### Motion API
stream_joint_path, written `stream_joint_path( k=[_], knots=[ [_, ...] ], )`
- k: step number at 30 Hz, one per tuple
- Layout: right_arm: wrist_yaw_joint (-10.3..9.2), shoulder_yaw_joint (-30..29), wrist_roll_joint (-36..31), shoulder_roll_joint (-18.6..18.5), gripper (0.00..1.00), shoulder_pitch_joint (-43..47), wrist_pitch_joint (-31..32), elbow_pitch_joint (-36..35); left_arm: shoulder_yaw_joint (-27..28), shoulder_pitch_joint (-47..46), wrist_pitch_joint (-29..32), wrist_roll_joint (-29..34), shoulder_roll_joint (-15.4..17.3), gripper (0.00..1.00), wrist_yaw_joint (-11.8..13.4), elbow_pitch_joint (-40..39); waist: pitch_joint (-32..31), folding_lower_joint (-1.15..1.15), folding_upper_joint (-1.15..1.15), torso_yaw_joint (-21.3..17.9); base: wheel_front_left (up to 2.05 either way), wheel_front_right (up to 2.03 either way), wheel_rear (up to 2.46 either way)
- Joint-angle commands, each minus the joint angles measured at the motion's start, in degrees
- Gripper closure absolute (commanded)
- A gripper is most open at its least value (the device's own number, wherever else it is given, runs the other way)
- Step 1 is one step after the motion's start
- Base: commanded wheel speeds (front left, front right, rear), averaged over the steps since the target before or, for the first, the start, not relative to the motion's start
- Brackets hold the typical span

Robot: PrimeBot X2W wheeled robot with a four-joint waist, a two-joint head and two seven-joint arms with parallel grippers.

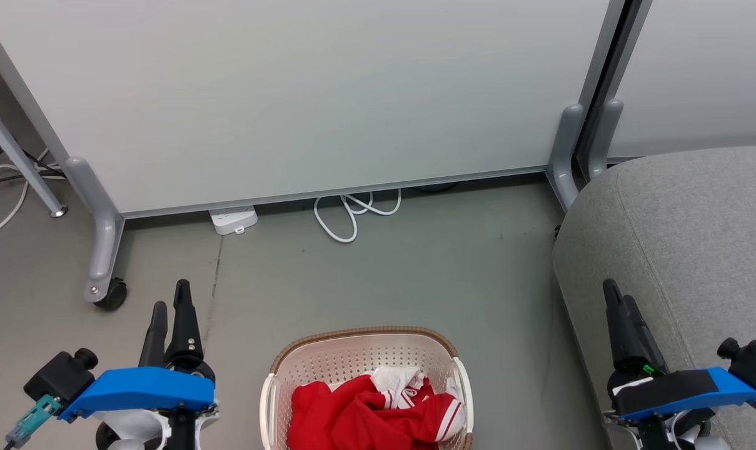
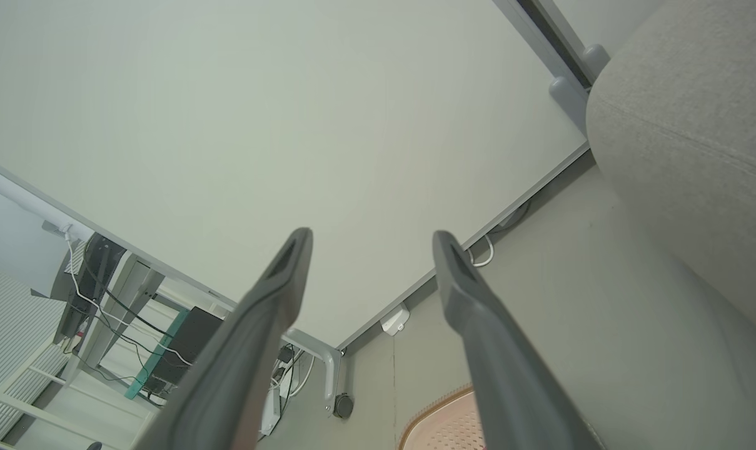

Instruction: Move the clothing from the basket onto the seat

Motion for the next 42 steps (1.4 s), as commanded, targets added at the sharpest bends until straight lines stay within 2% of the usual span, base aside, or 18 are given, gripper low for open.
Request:
stream_joint_path(
  k=[1, 20, 42],
  knots=[
    [0.08, 0.3, -2.4, -0.4, 0.00, -1.2, -0.5, -1.0, -0.7, -1.6, -0.5, 2.5, 0.5, 0.00, 0.2, -0.9, 0.0, 0.00, 0.00, 0.0, 0.00, 0.00, 0.00],
    [0.10, 2.0, -18.8, -0.5, 0.00, -1.8, -3.9, 0.4, -4.1, -2.3, -3.8, 19.1, 0.5, 0.00, 0.4, 0.6, 0.8, 0.00, 0.00, 0.1, 0.00, 0.00, 0.00],
    [0.13, 3.1, -32.7, -0.6, 0.00, -1.8, -7.1, 0.6, -6.1, -2.7, -7.1, 32.6, 0.6, 0.00, 0.7, 1.7, 0.9, 0.00, 0.00, 0.3, 0.00, 0.00, 0.00]
  ],
)
